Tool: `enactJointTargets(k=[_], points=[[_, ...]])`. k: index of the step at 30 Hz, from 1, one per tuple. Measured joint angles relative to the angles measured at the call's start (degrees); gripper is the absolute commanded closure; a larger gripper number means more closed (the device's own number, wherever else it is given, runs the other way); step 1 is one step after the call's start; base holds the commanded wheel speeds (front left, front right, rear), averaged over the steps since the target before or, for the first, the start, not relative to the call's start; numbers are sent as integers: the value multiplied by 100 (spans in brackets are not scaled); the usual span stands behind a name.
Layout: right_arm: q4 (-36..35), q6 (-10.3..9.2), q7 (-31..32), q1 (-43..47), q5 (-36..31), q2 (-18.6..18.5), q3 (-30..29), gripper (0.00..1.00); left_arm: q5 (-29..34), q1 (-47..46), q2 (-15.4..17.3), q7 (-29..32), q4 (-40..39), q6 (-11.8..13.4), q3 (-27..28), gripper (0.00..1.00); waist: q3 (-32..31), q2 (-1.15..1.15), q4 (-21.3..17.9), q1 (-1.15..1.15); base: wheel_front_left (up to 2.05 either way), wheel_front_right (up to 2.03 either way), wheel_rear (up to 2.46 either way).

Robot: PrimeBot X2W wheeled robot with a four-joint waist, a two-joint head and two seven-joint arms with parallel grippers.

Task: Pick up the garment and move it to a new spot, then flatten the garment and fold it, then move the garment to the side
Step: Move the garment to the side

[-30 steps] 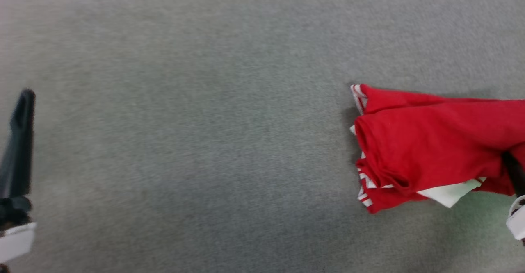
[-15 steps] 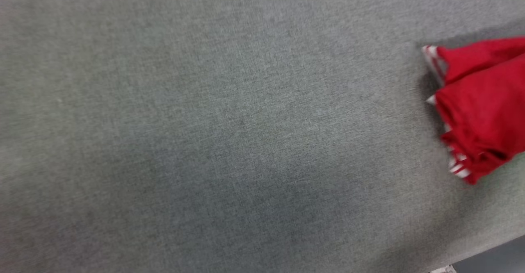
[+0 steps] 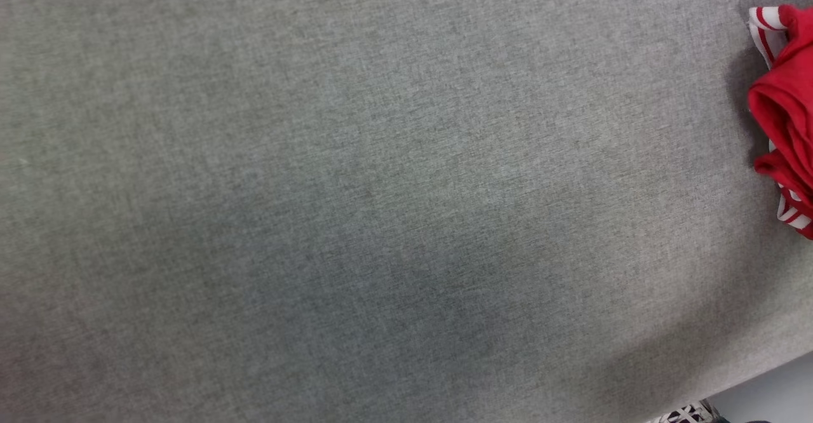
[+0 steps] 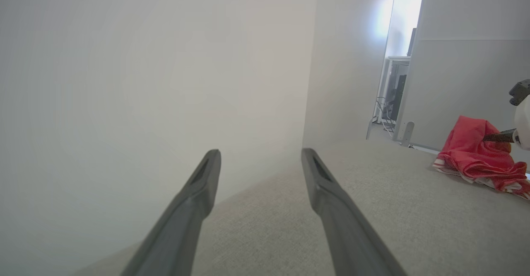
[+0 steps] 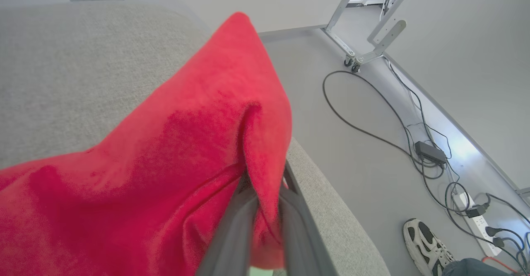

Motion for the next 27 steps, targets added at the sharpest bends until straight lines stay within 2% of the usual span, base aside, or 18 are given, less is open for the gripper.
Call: enactJointTargets(k=[6, 12, 14, 15, 16, 20, 27], points=[[389, 1, -289, 22, -401, 0, -38, 100, -23, 94, 41, 1, -104, 0, 90, 0, 3, 0, -59, 0, 0, 0, 0], [661, 1, -479, -24, -422, 4, -41, 100, -57, 169, 45, 0, -100, 0, 147, 0, -59, 0, -80, 0, 0, 0, 0], [709, 1, -537, -51, -452, 3, -33, 52, -55, 191, 32, 1, -81, 0, 124, 0, -101, 0, -79, 0, 0, 0, 0], [725, 0, -552, -73, -460, 3, -20, 5, -54, 199, 16, 1, -64, 0, 101, 0, -128, 0, -78, 0, 0, 0, 0], [725, 0, -555, -88, -487, 2, 5, 0, -53, 201, -11, 0, -43, 0, 71, 0, -160, 0, -76, 0, 0, 0, 0], [681, 0, -493, -86, -490, 5, 102, 0, -38, 213, -159, 1, 54, 0, -76, 0, -287, 0, -66, 0, 0, 0, 0], [18, 0, -45, 186, -404, -1, 568, 0, 12, 115, -742, 0, 434, 0, -564, 0, -745, 0, 19, 0, 0, 0, 0]])
